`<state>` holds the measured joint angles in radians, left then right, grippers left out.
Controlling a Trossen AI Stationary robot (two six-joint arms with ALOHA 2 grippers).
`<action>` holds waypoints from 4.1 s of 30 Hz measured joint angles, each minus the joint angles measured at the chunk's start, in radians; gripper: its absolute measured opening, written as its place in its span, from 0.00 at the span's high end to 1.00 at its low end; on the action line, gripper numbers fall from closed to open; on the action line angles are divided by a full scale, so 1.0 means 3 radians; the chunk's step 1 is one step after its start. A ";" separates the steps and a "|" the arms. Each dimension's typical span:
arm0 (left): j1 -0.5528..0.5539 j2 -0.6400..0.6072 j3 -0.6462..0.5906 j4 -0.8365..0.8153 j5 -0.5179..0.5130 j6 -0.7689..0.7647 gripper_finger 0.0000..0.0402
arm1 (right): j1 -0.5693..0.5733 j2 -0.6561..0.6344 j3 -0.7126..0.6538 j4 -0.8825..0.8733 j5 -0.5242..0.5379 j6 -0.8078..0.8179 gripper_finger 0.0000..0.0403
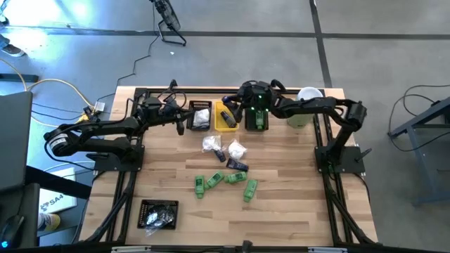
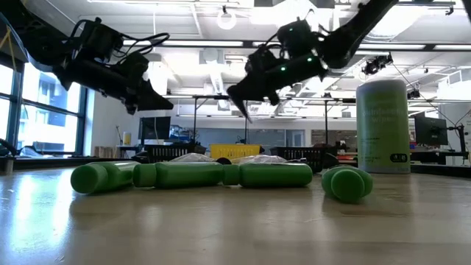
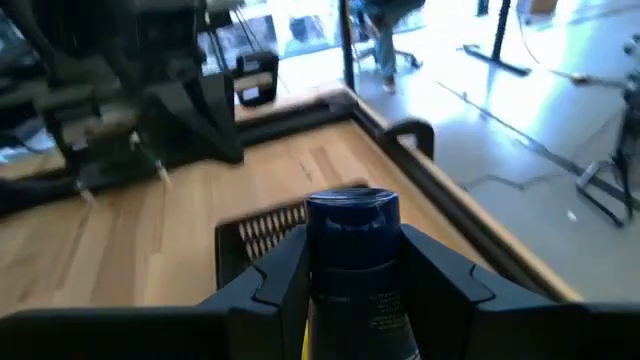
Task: Pick & Place Travel size toiletries
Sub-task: Put the blue shave cream bottle into the yellow bin, then put the green shampoo bottle into the top right black bin
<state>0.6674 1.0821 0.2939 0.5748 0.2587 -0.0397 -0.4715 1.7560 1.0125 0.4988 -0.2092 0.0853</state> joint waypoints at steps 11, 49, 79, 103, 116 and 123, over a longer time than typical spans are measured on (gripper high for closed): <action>0.0000 0.0000 0.0000 -0.0002 -0.0116 -0.0074 1.00 | -0.0092 0.0388 0.0547 -0.0529 -0.0318 -0.0198 0.70; 0.0000 0.0000 0.0000 -0.0003 -0.0384 -0.0060 1.00 | -0.0106 0.0391 0.0552 -0.0951 -0.0144 -0.0206 0.45; 0.0000 0.0000 0.0000 -0.0093 -0.0382 -0.0060 1.00 | 0.0034 -0.0473 0.0556 -0.1851 -0.0087 0.0324 0.99; 0.0000 0.0000 0.0001 -0.0283 -0.0382 -0.0060 1.00 | 0.0748 -0.0672 0.0547 -0.2665 0.0569 0.0466 0.99; 0.0000 0.0000 0.0001 -0.0283 -0.0382 -0.0060 1.00 | 0.0336 -0.0652 0.0544 -0.2064 -0.0132 -0.0210 0.99; 0.0000 0.0000 0.0001 -0.0283 -0.0382 -0.0059 1.00 | 0.0227 -0.0653 0.0544 -0.2028 -0.0364 -0.0403 0.99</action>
<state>0.6673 1.0821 0.2943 0.4900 0.1442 -0.0574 -0.4034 1.5600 1.1755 -0.1095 -0.3185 -0.0357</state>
